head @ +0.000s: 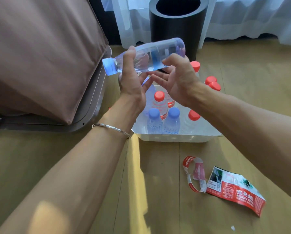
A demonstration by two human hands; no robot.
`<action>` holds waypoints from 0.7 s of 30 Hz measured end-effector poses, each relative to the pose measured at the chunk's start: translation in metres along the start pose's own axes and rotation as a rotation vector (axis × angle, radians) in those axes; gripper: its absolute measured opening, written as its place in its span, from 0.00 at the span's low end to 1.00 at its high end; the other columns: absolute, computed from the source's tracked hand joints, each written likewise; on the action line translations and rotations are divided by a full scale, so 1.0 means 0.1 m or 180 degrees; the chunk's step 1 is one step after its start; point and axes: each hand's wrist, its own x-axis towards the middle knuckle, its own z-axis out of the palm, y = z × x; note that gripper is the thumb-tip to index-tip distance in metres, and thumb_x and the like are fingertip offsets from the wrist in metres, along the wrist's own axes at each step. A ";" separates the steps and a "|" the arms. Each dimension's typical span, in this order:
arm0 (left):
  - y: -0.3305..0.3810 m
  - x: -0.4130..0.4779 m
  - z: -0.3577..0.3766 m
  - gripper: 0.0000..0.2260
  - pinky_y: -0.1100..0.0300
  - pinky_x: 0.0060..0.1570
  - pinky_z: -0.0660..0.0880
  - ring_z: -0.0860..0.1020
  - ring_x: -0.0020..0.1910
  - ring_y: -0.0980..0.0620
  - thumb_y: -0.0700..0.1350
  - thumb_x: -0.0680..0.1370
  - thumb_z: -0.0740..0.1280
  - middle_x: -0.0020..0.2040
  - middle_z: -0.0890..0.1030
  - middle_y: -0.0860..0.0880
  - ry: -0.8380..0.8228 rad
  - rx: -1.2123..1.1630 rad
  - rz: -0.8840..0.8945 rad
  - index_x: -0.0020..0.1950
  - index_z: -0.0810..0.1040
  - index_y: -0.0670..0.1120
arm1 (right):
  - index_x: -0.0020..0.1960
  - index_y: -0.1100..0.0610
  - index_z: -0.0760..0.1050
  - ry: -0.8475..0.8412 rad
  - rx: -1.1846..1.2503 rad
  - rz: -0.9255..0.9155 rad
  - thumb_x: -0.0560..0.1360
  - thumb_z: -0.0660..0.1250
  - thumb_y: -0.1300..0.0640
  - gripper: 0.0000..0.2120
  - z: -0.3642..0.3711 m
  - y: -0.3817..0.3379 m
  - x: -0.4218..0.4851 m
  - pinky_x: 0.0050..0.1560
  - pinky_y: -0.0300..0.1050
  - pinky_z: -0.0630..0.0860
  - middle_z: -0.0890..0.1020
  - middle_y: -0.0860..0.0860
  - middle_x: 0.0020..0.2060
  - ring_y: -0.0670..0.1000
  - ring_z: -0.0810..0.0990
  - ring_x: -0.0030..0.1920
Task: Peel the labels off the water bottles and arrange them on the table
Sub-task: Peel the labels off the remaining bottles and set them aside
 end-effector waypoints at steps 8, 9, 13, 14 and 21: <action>-0.05 -0.01 -0.08 0.23 0.56 0.45 0.77 0.83 0.49 0.49 0.57 0.77 0.64 0.50 0.83 0.50 0.0144 0.0086 -0.0016 0.66 0.76 0.45 | 0.73 0.57 0.57 0.0166 -0.0209 0.0056 0.74 0.64 0.62 0.30 0.05 0.11 0.03 0.40 0.45 0.81 0.80 0.65 0.56 0.58 0.84 0.43; -0.05 -0.02 -0.07 0.23 0.56 0.44 0.77 0.82 0.48 0.49 0.58 0.76 0.64 0.50 0.83 0.50 0.0125 0.0104 -0.0021 0.64 0.77 0.45 | 0.73 0.57 0.56 0.0223 -0.0298 0.0029 0.73 0.63 0.63 0.30 0.05 0.12 0.03 0.40 0.45 0.81 0.80 0.63 0.55 0.57 0.85 0.42; -0.06 -0.07 0.04 0.14 0.58 0.42 0.77 0.82 0.46 0.52 0.59 0.75 0.67 0.49 0.84 0.52 0.0080 0.0284 -0.0062 0.53 0.79 0.50 | 0.70 0.56 0.54 0.0607 -0.0532 -0.0082 0.74 0.53 0.73 0.28 0.00 0.11 0.04 0.35 0.42 0.79 0.76 0.57 0.47 0.50 0.81 0.37; -0.06 -0.07 0.05 0.13 0.59 0.40 0.77 0.82 0.45 0.53 0.57 0.77 0.66 0.49 0.84 0.53 0.0085 0.0288 -0.0071 0.54 0.79 0.50 | 0.71 0.56 0.54 0.0561 -0.0437 -0.0047 0.73 0.54 0.74 0.30 -0.03 0.11 0.05 0.36 0.42 0.79 0.76 0.57 0.47 0.51 0.81 0.38; 0.03 -0.05 0.04 0.11 0.59 0.41 0.76 0.81 0.44 0.52 0.58 0.77 0.66 0.47 0.83 0.53 0.0233 0.0323 -0.0085 0.51 0.78 0.52 | 0.73 0.58 0.62 -0.0003 -0.0135 0.0166 0.63 0.66 0.57 0.38 -0.08 0.08 0.07 0.35 0.43 0.79 0.78 0.63 0.58 0.50 0.84 0.38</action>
